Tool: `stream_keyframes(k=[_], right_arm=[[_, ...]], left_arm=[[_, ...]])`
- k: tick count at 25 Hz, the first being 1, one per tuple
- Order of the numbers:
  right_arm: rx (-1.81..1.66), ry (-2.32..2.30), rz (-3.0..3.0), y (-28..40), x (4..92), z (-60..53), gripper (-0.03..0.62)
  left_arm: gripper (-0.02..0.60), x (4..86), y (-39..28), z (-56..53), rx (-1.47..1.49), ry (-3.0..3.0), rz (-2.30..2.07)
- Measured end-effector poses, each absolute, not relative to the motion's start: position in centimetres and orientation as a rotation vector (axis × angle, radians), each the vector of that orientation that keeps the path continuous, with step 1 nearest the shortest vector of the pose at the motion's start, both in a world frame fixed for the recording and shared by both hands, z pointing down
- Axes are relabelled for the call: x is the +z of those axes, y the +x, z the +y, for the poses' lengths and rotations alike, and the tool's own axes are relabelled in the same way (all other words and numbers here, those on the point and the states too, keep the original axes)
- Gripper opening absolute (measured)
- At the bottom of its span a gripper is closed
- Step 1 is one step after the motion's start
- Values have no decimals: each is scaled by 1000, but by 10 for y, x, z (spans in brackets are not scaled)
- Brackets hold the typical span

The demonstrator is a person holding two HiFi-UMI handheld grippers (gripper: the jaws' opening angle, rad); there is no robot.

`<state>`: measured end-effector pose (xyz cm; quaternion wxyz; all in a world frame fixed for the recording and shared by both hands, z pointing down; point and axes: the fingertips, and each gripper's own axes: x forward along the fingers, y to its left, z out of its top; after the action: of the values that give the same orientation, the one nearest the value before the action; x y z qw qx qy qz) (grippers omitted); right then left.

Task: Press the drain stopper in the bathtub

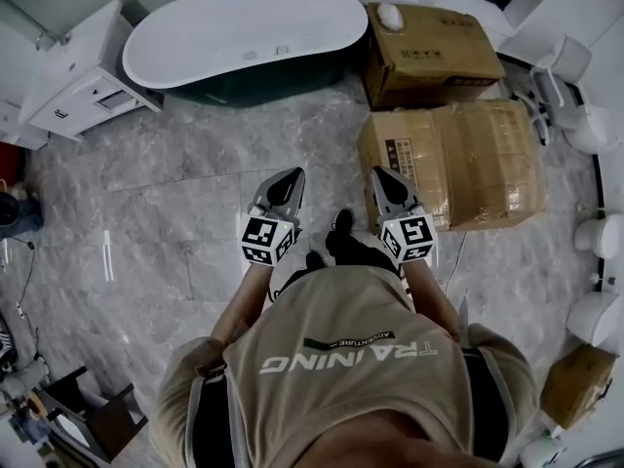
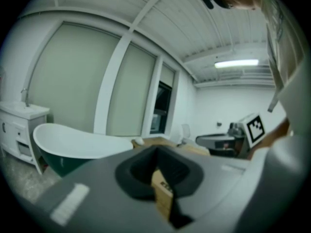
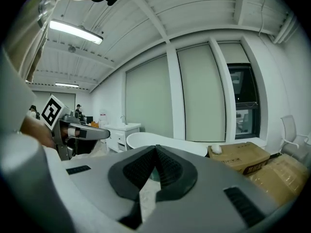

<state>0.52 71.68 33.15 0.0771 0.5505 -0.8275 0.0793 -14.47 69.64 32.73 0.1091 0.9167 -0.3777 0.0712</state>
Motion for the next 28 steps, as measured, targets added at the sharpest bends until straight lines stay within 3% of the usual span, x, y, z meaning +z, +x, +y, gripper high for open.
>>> stream_keyframes(k=[15,28], right_arm=[[308,1566,-2615,59,341,574,8],[404,1520,-2544,64,371,502,9]], left_arm=[[2,306,-86,570,254,2663,-1210],[2,344,-85,493,297,2572,-1174]])
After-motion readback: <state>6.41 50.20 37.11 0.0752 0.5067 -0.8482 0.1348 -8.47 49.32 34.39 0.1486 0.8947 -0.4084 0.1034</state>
